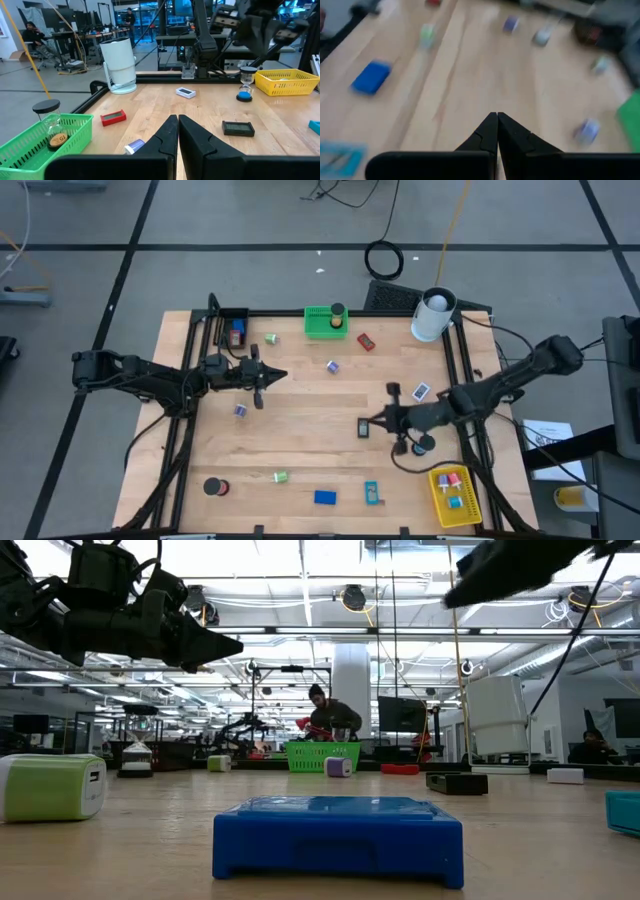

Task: Pick & Place Office items
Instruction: Put the dark blue digital clock into the black basket

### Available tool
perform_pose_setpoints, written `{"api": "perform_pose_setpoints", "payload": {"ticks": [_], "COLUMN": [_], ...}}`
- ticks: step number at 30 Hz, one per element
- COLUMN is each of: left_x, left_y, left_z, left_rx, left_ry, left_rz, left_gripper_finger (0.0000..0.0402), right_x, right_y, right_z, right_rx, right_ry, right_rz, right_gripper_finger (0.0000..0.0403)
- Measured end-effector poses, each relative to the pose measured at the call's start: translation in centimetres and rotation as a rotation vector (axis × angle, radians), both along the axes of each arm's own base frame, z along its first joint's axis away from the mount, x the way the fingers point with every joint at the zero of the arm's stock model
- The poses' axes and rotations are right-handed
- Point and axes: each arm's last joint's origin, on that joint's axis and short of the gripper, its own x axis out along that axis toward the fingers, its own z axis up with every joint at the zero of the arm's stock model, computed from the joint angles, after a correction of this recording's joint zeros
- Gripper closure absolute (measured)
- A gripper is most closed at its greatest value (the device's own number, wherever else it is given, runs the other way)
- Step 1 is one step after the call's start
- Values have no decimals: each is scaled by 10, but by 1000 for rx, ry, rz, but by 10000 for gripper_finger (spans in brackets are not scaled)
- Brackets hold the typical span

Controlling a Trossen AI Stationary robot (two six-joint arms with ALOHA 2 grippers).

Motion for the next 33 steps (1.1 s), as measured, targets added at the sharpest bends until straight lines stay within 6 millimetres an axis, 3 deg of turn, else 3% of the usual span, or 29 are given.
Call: {"api": "perform_pose_setpoints", "payload": {"ticks": [5, 10, 15, 33], "left_x": [0, 0, 0, 0], "left_y": [0, 0, 0, 0], "left_z": [0, 0, 0, 0], "left_rx": [0, 0, 0, -24], "left_ry": [0, 0, 0, -7], "left_rz": [0, 0, 0, -1], "left_gripper_finger": [380, 380, 380, 380], "right_x": [1, -21, -42, -39], "right_y": [-25, -50, -65, -91], "right_z": [-28, -53, -62, -61], "right_rx": [-24, 2, 53, 126], "right_ry": [-302, -549, -698, -714], "right_rz": [-50, -136, -207, -160], "right_gripper_finger": [399, 399, 399, 399]}}
